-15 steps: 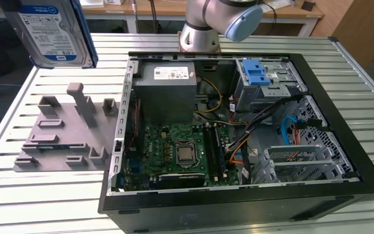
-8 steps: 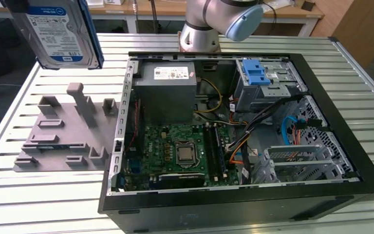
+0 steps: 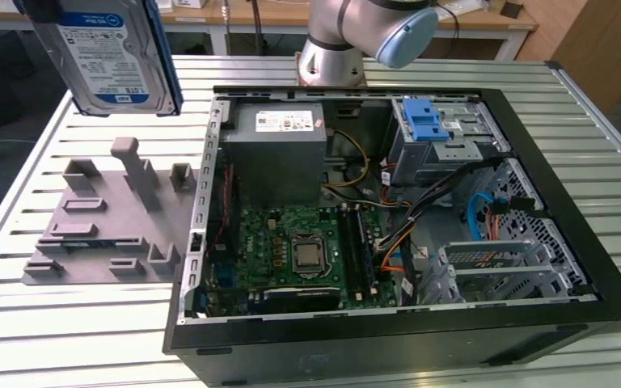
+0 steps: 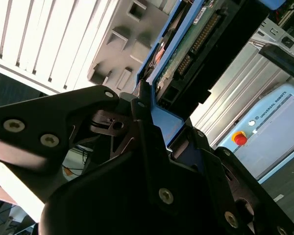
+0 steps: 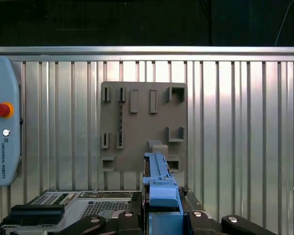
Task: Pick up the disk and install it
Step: 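Pick up the disk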
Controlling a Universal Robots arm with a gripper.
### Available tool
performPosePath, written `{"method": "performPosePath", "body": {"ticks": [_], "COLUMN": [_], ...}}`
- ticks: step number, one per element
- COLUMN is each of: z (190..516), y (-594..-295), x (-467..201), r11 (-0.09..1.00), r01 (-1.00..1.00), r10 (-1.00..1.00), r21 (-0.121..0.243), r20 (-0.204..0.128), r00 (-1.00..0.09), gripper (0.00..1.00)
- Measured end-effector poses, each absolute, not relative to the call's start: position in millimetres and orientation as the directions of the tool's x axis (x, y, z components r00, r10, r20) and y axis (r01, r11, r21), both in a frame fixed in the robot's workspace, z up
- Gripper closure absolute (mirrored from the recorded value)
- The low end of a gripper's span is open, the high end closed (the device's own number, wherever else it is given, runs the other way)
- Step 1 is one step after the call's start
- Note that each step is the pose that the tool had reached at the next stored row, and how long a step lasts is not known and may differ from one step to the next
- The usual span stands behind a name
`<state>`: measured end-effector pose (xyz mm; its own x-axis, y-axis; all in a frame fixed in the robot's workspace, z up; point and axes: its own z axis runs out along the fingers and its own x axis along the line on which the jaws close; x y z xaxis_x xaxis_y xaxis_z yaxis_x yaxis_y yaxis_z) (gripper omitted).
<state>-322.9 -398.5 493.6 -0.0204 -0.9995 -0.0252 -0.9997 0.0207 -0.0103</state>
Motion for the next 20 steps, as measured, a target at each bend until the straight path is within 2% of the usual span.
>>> {"method": "performPosePath", "body": {"ticks": [20], "z": [492], "y": [-429], "x": [-284], "r11": [0.021], "r01": [-1.000], "r10": [-0.999], "r21": [-0.010], "r20": [-0.025], "r00": [-0.020], "gripper": [0.64]}}
